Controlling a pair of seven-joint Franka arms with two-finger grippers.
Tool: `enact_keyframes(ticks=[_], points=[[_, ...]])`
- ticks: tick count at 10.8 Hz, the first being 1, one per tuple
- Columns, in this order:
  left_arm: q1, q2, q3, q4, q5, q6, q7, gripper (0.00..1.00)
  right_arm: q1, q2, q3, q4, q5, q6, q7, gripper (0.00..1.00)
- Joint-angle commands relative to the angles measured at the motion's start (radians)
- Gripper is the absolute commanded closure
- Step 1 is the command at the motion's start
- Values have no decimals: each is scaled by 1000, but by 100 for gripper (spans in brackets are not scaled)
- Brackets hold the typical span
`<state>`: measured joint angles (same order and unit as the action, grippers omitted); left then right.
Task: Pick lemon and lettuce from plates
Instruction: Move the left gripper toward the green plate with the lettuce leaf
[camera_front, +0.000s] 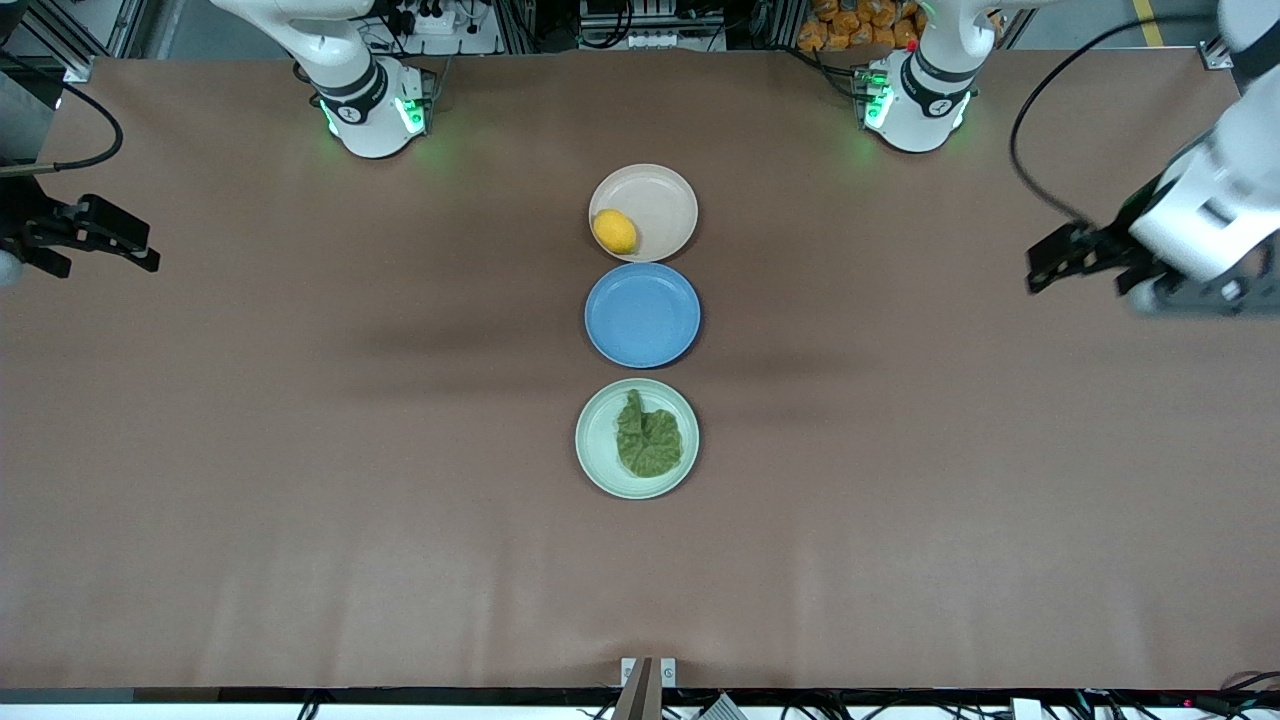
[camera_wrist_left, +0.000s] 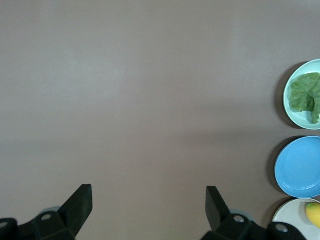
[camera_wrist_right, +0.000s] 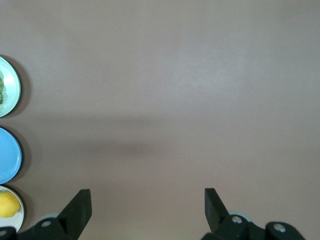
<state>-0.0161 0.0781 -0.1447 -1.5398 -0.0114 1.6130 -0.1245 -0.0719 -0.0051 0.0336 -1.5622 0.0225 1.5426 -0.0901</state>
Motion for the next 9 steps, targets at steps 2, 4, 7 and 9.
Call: enact_keyframes(ticks=[2, 4, 7, 9], points=[[-42, 135, -71, 14, -30, 131, 0, 0, -16, -3, 16, -48, 10, -18, -3, 0], [-122, 215, -78, 17, -33, 247, -78, 0, -8, -7, 22, -96, 16, -9, 0, 0], [-221, 363, -78, 35, -24, 434, -86, 0, 18, -9, 23, -154, 17, 11, 4, 0], [-313, 434, -75, 37, -21, 571, -89, 0, 49, -21, 23, -217, 19, 59, 47, 0]])
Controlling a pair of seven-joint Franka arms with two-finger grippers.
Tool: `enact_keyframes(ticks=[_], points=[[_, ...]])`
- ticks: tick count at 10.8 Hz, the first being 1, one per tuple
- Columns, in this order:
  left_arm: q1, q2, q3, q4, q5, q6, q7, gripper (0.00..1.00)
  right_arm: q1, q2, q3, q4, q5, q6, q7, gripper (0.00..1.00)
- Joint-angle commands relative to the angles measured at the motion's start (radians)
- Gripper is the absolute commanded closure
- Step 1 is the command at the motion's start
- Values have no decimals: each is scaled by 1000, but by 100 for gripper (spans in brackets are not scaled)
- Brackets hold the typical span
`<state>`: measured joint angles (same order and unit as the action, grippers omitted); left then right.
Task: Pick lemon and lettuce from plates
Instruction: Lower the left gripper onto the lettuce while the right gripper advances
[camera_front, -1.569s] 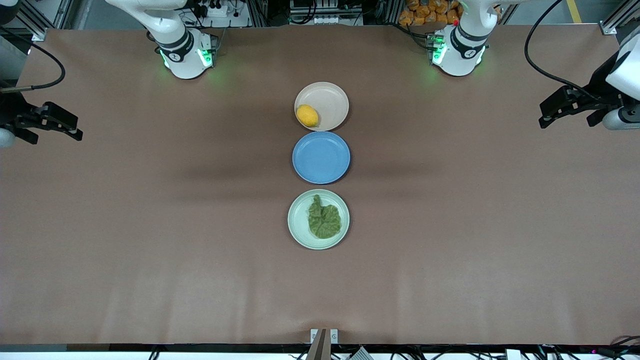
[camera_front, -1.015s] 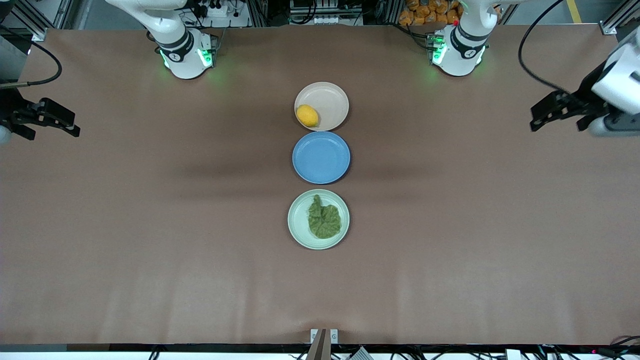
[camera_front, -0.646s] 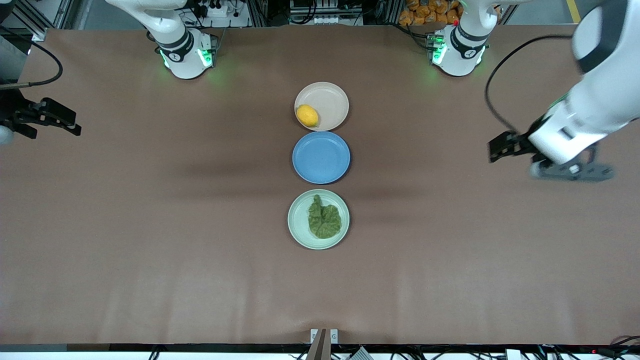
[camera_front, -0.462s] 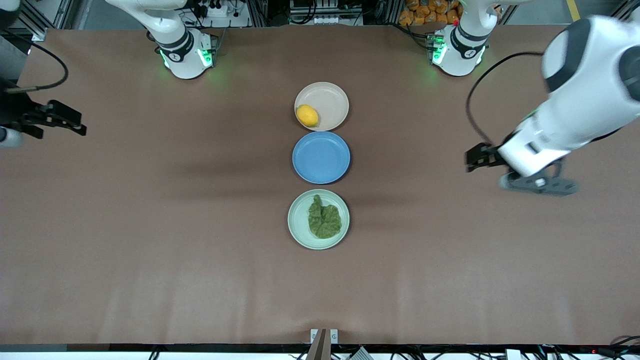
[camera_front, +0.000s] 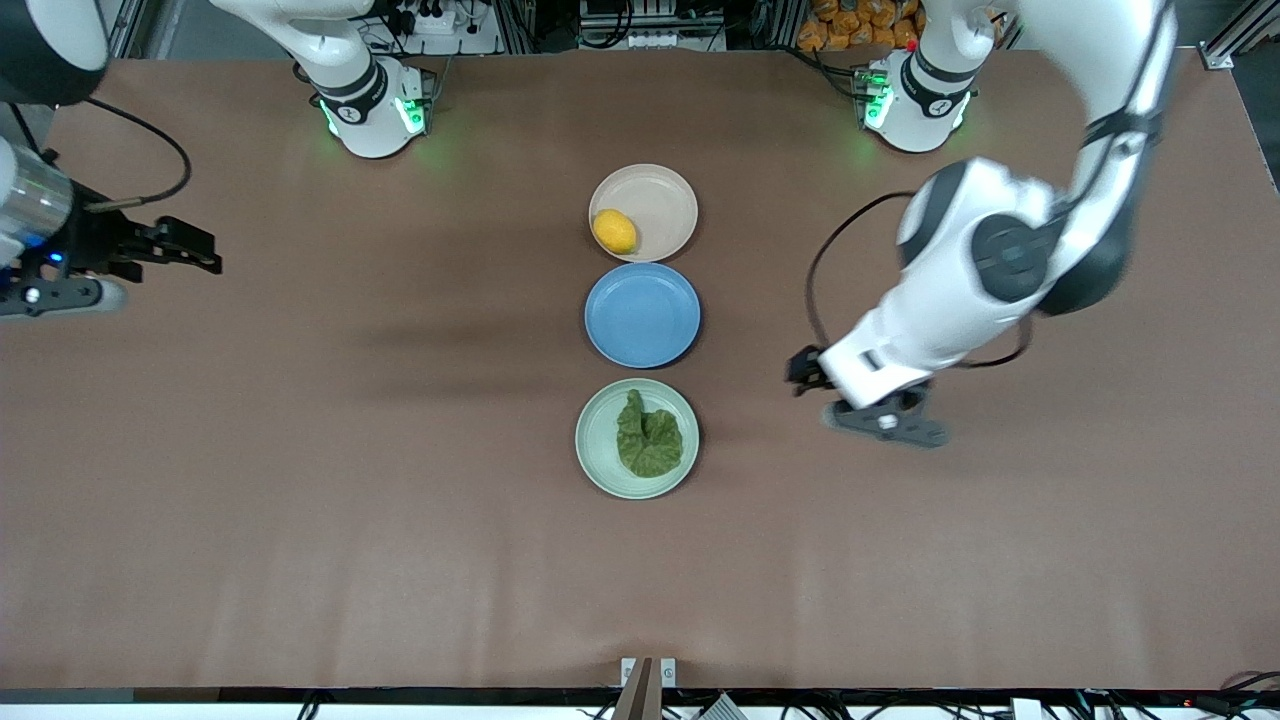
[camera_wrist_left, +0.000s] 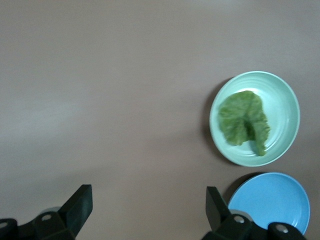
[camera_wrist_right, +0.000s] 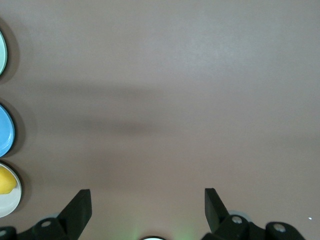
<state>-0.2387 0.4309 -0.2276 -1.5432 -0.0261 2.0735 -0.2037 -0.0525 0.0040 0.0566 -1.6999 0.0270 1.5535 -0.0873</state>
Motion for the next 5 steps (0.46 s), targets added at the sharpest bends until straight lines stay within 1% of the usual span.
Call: enact_keyframes(ticks=[1, 2, 3, 5], points=[[-134, 112, 11, 40, -5, 172, -10, 0, 60, -33, 0, -93, 13, 50, 91, 0], [-160, 146, 14, 40, 8, 235, -8, 0, 91, -33, 0, -99, 13, 54, 147, 0], [-189, 179, 14, 41, 61, 291, -6, 0, 108, -29, 0, -104, 13, 65, 173, 0], [-229, 262, 14, 66, 161, 420, -5, 0, 118, -30, 0, -147, 13, 111, 184, 0]])
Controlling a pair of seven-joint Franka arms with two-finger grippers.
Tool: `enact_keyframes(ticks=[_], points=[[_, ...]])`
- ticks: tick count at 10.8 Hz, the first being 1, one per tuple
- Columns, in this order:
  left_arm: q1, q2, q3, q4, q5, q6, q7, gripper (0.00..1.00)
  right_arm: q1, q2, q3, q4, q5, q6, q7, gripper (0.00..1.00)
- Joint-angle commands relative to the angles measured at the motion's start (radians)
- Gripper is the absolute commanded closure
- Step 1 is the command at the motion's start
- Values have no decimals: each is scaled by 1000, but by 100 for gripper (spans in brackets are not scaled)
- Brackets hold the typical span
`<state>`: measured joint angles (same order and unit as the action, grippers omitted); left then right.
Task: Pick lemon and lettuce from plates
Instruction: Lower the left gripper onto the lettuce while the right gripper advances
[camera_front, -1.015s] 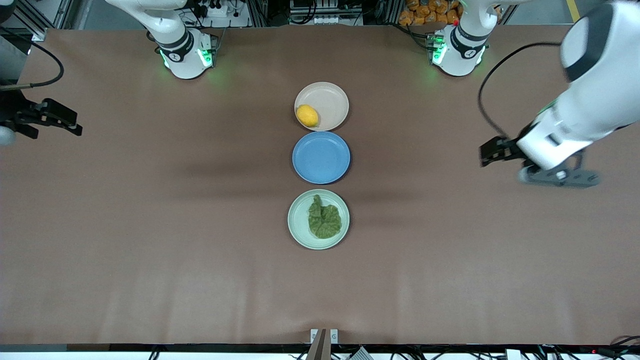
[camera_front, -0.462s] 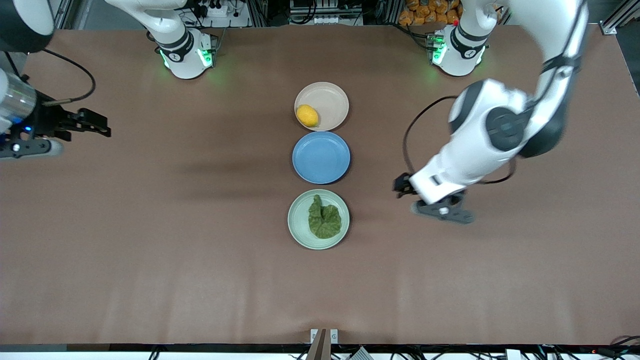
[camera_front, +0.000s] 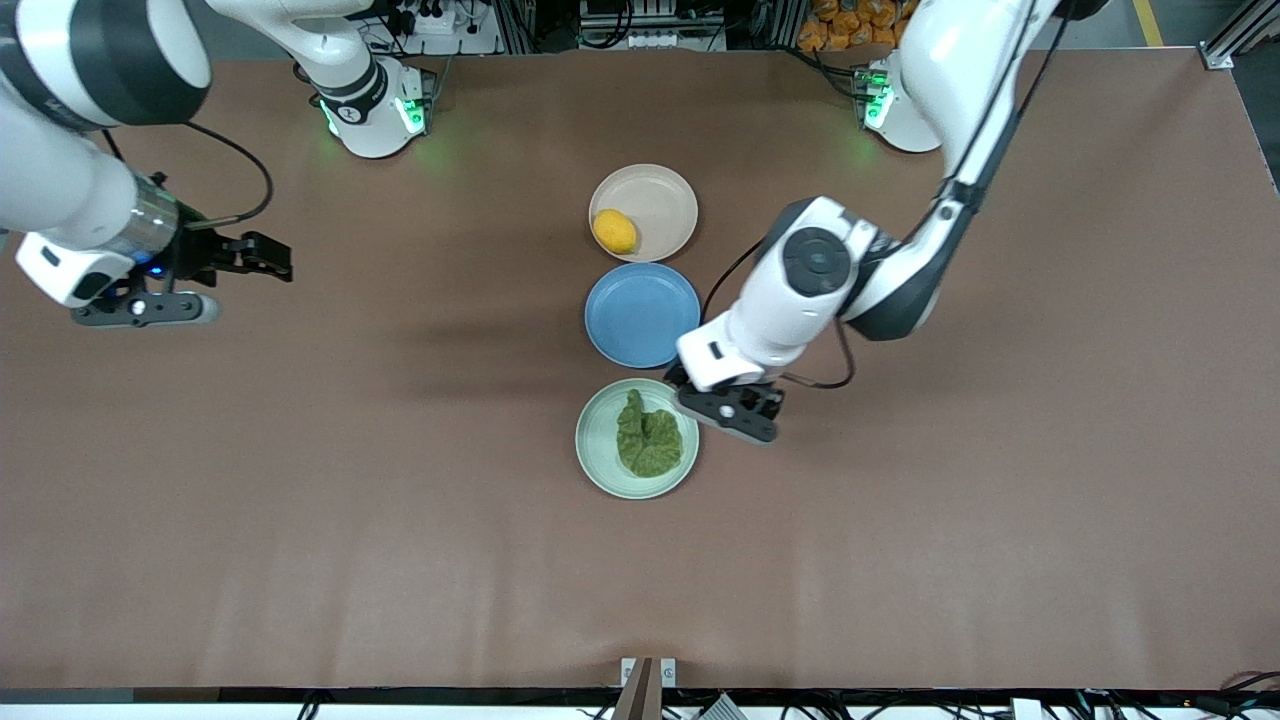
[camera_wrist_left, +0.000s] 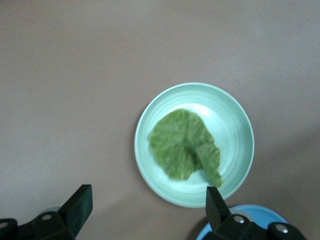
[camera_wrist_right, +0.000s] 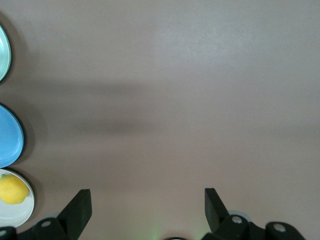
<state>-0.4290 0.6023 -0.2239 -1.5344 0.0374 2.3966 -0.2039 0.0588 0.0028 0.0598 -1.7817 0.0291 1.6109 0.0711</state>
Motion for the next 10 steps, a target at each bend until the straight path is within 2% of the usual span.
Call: enact_keyframes(ticks=[1, 3, 5, 7, 9, 10], points=[[-62, 123, 14, 66, 142, 155, -6, 0, 18, -29, -1, -85, 11, 79, 30, 0], [-83, 189, 17, 74, 163, 284, -6, 0, 61, -27, -3, -102, 11, 99, 117, 0], [-117, 244, 26, 100, 168, 355, -9, 0, 82, -29, -1, -136, 11, 127, 154, 0], [-158, 261, 73, 100, 167, 365, -20, 2, 114, -29, -1, -172, 12, 141, 220, 0], [-175, 280, 87, 97, 170, 366, -14, 2, 148, -30, 0, -206, 14, 147, 272, 0], [-177, 286, 89, 96, 179, 366, -11, 4, 153, -30, 2, -212, 43, 147, 280, 0]])
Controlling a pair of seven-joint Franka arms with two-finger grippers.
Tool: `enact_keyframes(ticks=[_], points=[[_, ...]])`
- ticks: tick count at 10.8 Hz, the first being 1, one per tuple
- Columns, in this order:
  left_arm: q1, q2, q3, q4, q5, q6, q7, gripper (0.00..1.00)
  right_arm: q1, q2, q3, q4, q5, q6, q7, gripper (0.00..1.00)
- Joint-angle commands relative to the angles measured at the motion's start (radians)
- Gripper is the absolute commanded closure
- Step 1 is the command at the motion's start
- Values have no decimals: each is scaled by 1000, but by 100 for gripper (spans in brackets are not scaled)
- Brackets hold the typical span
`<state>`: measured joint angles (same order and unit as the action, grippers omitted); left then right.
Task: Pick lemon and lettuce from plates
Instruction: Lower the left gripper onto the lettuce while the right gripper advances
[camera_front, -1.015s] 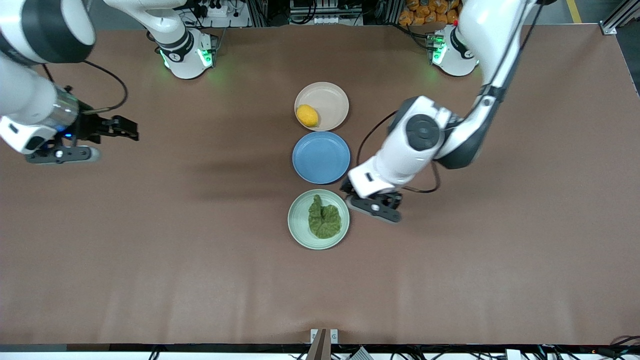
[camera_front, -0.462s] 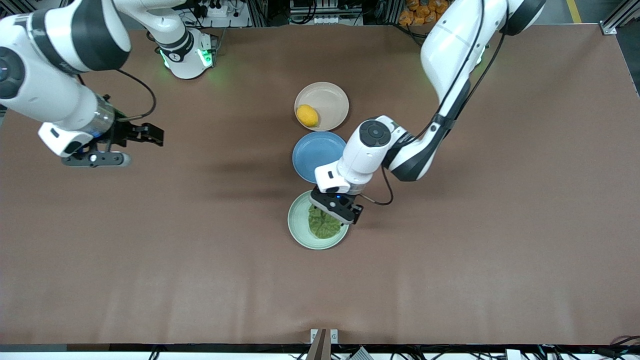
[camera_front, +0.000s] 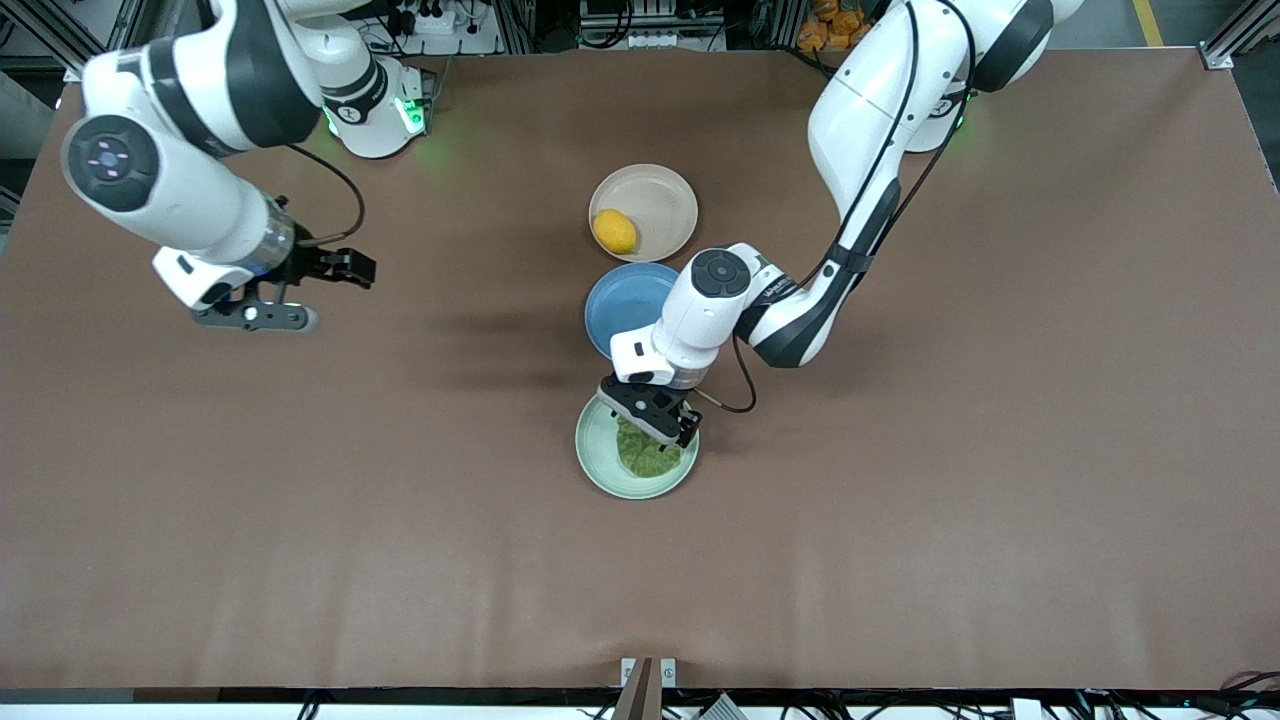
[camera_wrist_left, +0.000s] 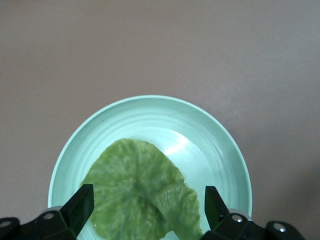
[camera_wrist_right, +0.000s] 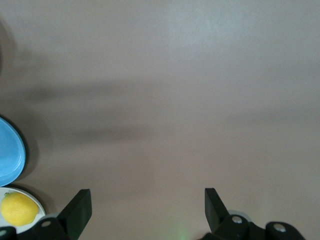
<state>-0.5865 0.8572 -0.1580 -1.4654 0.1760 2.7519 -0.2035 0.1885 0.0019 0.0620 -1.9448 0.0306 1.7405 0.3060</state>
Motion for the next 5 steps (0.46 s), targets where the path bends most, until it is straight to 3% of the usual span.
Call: enact_keyframes(ticks=[1, 2, 5], points=[[-19, 40, 21, 25, 52, 11, -11, 6, 23, -30, -2, -58, 78, 19, 45, 0], [-19, 48, 21, 23, 59, 11, -13, 8, 25, -30, -1, -68, 89, 27, 45, 0], [-15, 51, 21, 20, 66, 11, -19, 27, 35, -30, 1, -94, 107, 34, 51, 0]])
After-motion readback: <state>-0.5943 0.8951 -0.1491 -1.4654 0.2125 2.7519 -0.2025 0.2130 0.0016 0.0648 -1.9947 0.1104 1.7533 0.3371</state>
